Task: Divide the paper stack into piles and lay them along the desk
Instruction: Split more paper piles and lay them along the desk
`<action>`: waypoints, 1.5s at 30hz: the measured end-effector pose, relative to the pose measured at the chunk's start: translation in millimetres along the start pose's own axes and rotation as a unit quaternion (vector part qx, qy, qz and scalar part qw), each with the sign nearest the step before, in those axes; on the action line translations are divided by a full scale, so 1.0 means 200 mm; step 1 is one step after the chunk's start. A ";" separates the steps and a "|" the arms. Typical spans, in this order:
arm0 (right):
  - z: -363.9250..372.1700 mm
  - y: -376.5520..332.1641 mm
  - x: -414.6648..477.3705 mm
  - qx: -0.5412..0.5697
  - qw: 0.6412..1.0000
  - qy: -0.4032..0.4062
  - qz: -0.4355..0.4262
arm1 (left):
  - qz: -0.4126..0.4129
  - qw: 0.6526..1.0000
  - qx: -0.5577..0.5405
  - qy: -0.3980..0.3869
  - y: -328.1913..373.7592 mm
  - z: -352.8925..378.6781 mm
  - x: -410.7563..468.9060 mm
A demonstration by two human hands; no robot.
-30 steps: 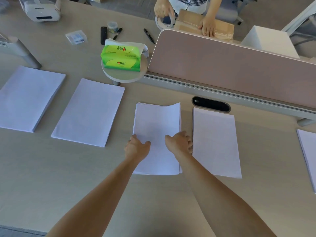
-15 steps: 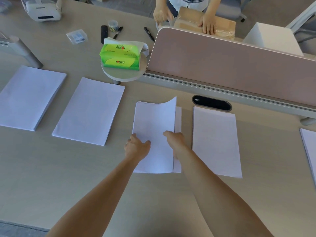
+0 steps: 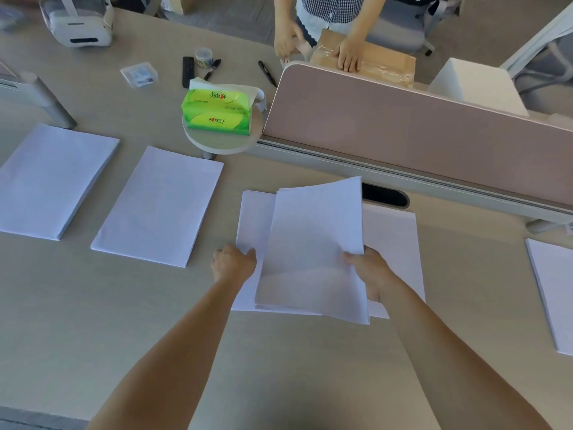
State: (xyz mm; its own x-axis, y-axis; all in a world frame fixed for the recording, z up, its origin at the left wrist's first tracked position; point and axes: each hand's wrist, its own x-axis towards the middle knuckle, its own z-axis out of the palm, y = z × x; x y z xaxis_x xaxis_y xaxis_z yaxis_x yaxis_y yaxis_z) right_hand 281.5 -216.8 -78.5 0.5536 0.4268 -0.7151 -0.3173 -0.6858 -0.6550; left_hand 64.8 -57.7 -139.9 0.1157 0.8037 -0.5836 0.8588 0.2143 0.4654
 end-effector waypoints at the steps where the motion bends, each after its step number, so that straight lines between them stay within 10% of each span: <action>1: -0.04 0.02 -0.01 0.007 1.000 0.005 0.002 | -0.007 1.000 0.008 0.002 0.02 0.00 -0.01; 10: -0.33 0.03 -0.18 0.110 0.992 0.018 -0.051 | 0.109 0.989 -0.097 -0.006 0.38 0.05 -0.29; 18: -0.83 0.11 -0.34 0.159 0.969 0.048 -0.181 | 0.182 0.895 -0.318 -0.256 0.83 0.21 -0.73; 23: -1.36 0.29 -0.46 0.168 0.945 0.061 -0.273 | 0.324 0.894 -0.250 -0.180 1.01 0.60 -1.14; 38: -2.26 1.11 -0.42 0.204 0.917 0.117 -0.321 | 0.353 0.914 -0.141 -0.144 1.01 1.69 -1.82; 45: -2.32 1.07 -0.42 0.165 0.926 0.065 -0.333 | 0.318 0.876 -0.329 -0.151 1.09 1.63 -1.90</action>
State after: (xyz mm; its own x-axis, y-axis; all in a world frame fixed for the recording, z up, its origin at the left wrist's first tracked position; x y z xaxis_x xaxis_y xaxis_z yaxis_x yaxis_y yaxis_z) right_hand 524.4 -673.2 -44.9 0.7928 0.6004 -0.1050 -0.0781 -0.0708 -0.9944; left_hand 370.4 -497.0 -34.9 0.6791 0.7142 -0.1697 0.1101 0.1295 0.9855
